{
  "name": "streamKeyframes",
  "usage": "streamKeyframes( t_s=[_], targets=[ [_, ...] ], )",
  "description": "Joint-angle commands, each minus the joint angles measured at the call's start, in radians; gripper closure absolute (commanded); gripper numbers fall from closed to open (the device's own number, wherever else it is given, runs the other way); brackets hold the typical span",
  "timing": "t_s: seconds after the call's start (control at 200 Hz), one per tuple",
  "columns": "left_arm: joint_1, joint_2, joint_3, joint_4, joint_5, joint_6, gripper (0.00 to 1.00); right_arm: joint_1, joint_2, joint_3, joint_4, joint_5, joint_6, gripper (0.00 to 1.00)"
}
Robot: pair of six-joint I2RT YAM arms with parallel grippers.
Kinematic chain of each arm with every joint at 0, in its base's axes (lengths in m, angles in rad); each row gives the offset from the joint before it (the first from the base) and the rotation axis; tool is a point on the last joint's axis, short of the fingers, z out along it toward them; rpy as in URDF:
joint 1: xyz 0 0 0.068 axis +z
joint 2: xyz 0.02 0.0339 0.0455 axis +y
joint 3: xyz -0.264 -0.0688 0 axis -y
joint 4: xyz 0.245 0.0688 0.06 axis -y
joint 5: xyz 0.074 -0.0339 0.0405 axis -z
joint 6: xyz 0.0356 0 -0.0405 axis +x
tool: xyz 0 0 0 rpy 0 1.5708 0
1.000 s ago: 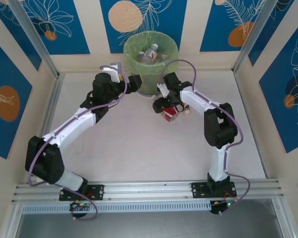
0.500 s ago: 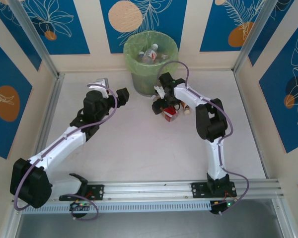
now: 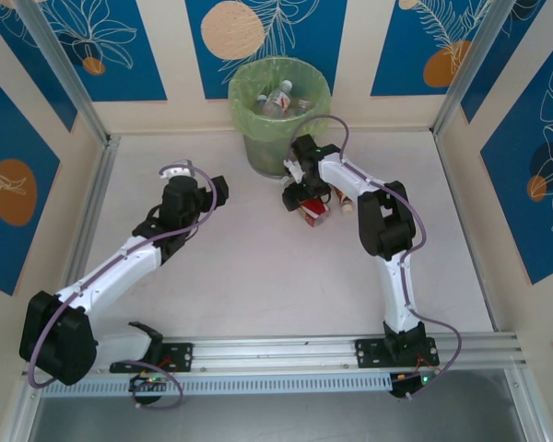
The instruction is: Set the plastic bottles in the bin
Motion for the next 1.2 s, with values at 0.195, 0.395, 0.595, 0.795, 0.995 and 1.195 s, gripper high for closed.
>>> streamKeyframes(
  t_s=[0.195,0.395,0.595,0.795,0.995,1.195],
  targets=[
    [0.012,0.044,0.017,-0.037,-0.052,-0.038,0.0,0.028,0.045,0.023,-0.033,-0.009,-0.001,0.2],
    [0.015,0.046,0.017,-0.054,-0.06,-0.041,0.0,0.04,-0.011,-0.024,-0.004,0.004,0.002,0.31],
    [0.019,0.046,0.016,-0.068,-0.069,-0.041,0.0,0.056,-0.122,-0.112,0.038,-0.026,-0.015,0.39],
    [0.026,0.05,0.017,-0.073,-0.074,-0.044,0.0,0.06,-0.223,-0.198,0.077,-0.102,-0.023,0.43],
    [0.031,0.048,0.017,-0.077,-0.07,-0.048,0.0,0.062,-0.291,-0.243,0.096,-0.177,-0.036,0.44],
    [0.038,0.047,0.017,-0.088,-0.074,-0.057,0.0,0.068,-0.366,-0.291,0.128,-0.273,-0.052,0.46]
  ],
)
